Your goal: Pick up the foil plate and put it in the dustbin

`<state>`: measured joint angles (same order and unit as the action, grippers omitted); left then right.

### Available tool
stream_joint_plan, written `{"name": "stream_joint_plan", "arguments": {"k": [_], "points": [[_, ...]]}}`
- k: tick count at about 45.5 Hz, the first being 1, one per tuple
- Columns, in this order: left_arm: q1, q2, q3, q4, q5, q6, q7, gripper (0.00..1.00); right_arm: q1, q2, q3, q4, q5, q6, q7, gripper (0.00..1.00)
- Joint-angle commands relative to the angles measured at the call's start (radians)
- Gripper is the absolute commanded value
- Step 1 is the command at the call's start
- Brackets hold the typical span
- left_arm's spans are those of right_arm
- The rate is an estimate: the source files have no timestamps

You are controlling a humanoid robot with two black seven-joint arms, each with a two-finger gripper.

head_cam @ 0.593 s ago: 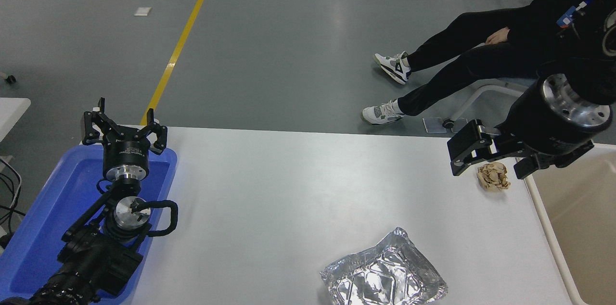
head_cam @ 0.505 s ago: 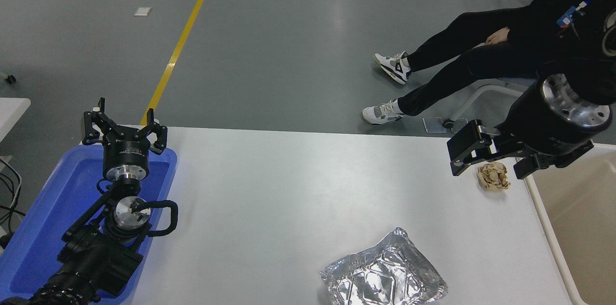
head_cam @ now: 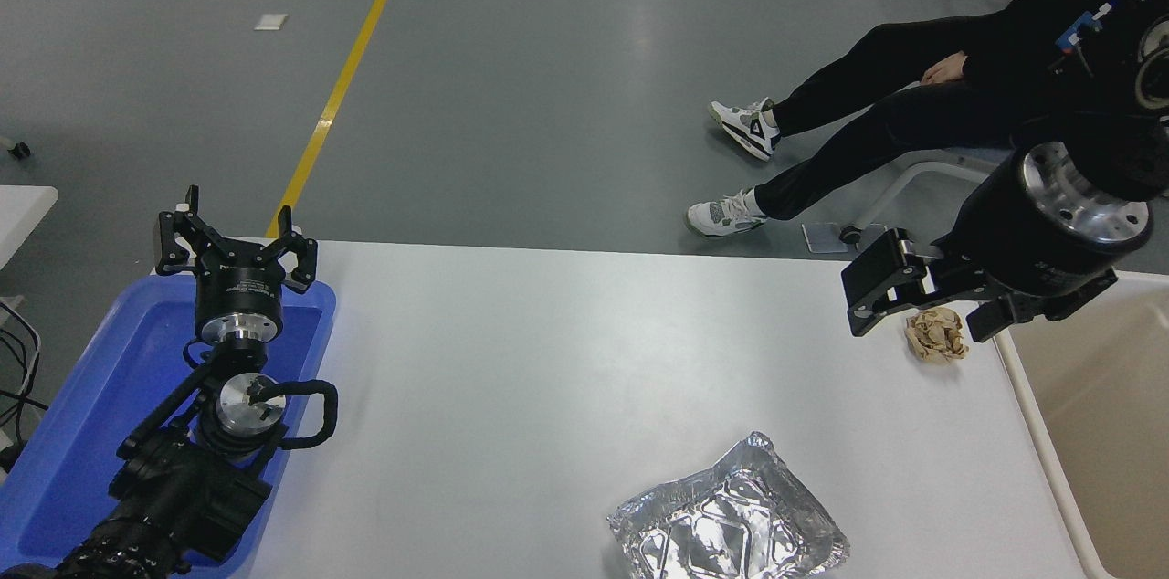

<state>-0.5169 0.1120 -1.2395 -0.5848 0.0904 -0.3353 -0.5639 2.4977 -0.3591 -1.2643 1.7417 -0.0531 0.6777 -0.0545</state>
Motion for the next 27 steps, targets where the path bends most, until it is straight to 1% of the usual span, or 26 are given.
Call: {"name": "stream_joint_plan", "arguments": {"k": [1, 14, 16, 23, 27], "points": [[0.0, 0.0, 0.0, 0.0, 0.0, -0.001, 0.001, 0.99, -0.04, -0.006, 0.026, -0.002, -0.01, -0.007, 0.002, 1.0], [0.0, 0.0, 0.0, -0.001, 0.0, -0.001, -0.001, 0.99, -0.128, -0.001, 0.102, -0.002, -0.077, -0.095, 0.008, 1.0], [0.0, 0.002, 0.0, 0.0, 0.0, 0.001, -0.001, 0.99, -0.148, -0.001, 0.115, -0.004, -0.103, -0.115, 0.008, 1.0], [0.0, 0.0, 0.0, 0.0, 0.0, -0.001, -0.001, 0.99, -0.258, -0.006, 0.178, -0.028, -0.25, -0.222, 0.015, 1.0], [0.0, 0.0, 0.0, 0.0, 0.0, -0.001, -0.001, 0.99, -0.325, -0.018, 0.195, -0.034, -0.318, -0.282, 0.033, 1.0]]}}
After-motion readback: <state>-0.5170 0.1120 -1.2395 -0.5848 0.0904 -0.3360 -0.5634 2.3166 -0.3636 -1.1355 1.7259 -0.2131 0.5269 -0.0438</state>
